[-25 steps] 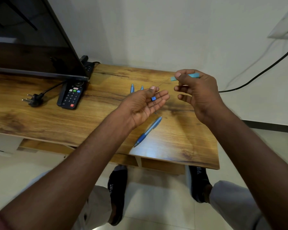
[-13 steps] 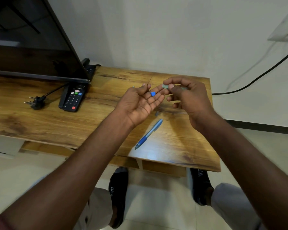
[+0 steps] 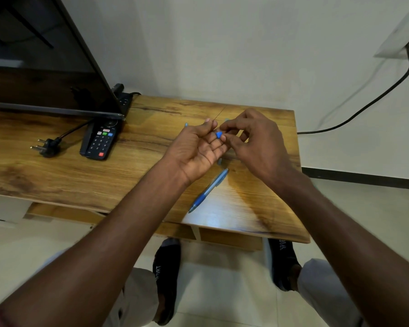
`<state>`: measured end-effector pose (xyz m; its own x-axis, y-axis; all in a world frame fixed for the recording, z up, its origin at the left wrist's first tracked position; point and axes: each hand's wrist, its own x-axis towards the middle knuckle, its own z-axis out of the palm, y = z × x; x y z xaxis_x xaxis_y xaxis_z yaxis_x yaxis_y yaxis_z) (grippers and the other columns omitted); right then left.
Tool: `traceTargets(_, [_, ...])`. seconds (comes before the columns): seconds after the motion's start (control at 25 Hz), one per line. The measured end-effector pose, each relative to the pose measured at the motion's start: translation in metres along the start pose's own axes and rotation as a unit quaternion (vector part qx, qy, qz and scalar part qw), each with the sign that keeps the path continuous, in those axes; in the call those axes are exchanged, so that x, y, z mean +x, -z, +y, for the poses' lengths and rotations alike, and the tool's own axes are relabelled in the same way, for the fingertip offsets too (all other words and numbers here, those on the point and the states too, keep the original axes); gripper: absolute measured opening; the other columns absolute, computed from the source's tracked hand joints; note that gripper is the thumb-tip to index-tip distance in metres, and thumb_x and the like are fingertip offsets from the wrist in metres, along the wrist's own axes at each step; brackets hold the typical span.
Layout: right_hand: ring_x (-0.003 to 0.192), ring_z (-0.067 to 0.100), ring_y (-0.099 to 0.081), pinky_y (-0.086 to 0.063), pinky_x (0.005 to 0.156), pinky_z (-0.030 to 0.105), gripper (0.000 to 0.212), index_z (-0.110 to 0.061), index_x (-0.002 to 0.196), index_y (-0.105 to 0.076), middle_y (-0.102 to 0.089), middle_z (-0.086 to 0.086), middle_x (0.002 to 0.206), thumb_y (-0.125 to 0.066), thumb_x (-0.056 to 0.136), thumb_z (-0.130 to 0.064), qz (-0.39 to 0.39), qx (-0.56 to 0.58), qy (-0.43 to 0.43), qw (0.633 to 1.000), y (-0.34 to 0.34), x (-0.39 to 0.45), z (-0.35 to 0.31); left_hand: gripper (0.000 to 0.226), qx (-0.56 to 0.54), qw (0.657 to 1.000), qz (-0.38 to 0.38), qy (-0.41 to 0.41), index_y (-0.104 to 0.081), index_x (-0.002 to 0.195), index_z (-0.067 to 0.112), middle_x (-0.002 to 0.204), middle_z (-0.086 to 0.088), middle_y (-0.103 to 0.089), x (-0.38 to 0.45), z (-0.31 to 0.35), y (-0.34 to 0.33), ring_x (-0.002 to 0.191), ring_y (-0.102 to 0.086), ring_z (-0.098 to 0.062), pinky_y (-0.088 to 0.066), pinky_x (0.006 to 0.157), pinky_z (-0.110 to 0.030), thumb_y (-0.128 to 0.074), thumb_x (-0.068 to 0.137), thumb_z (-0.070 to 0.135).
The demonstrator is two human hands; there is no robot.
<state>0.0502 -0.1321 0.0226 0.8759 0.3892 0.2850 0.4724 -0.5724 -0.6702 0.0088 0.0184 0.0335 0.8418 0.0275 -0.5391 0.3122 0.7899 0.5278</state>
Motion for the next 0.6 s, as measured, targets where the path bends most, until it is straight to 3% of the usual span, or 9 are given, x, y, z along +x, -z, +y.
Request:
traceTargets(0.24, [0.076, -0.003, -0.056, -0.054, 0.072, 0.036, 0.018, -0.023, 0.107, -0.083, -0.063, -0.010, 0.095, -0.077, 0.092, -0.017, -0.010, 0.015, 0.023, 1.000, 0.0031, -0.0005, 0.0003, 0.022, 0.000, 1.000, -0.020, -0.002, -0.059, 0.090, 0.004, 0.091, -0.019, -0.074, 0.0003, -0.0016, 0.0002, 0.086, -0.079, -0.028, -0.053, 0.108, -0.043, -0.051, 0.109, 0.011])
traceTargets(0.32, [0.076, -0.002, -0.057, -0.055, 0.073, 0.038, 0.013, -0.021, 0.102, -0.082, -0.065, -0.007, 0.096, -0.078, 0.090, -0.016, -0.014, 0.021, 0.019, 1.000, 0.0033, -0.0007, -0.0001, 0.022, 0.007, 1.000, -0.025, -0.002, -0.059, 0.090, 0.004, 0.095, -0.023, -0.075, -0.0007, -0.0018, 0.0000, 0.092, -0.078, -0.031, -0.053, 0.108, -0.043, -0.051, 0.109, 0.011])
traceTargets(0.48, [0.092, 0.007, -0.067, -0.057, 0.084, 0.037, 0.009, -0.018, 0.097, -0.081, -0.072, -0.004, 0.099, -0.080, 0.089, -0.015, 0.011, 0.084, -0.044, 0.995, 0.0026, 0.0026, -0.0016, 0.018, 0.006, 1.000, -0.010, -0.014, -0.059, 0.090, 0.004, 0.116, -0.029, -0.071, 0.0015, -0.0013, 0.0013, 0.121, -0.069, -0.037, -0.051, 0.111, -0.044, -0.054, 0.107, 0.009])
traceTargets(0.6, [0.094, 0.008, -0.070, -0.058, 0.087, 0.034, 0.004, -0.020, 0.094, -0.080, -0.076, -0.006, 0.097, -0.080, 0.091, -0.021, 0.037, 0.148, -0.137, 0.979, 0.0078, 0.0066, 0.0015, 0.013, 0.021, 0.999, 0.015, -0.046, -0.060, 0.093, 0.009, 0.120, -0.026, -0.074, 0.0046, 0.0052, 0.0066, 0.115, -0.073, -0.033, -0.056, 0.104, -0.041, -0.057, 0.106, 0.009])
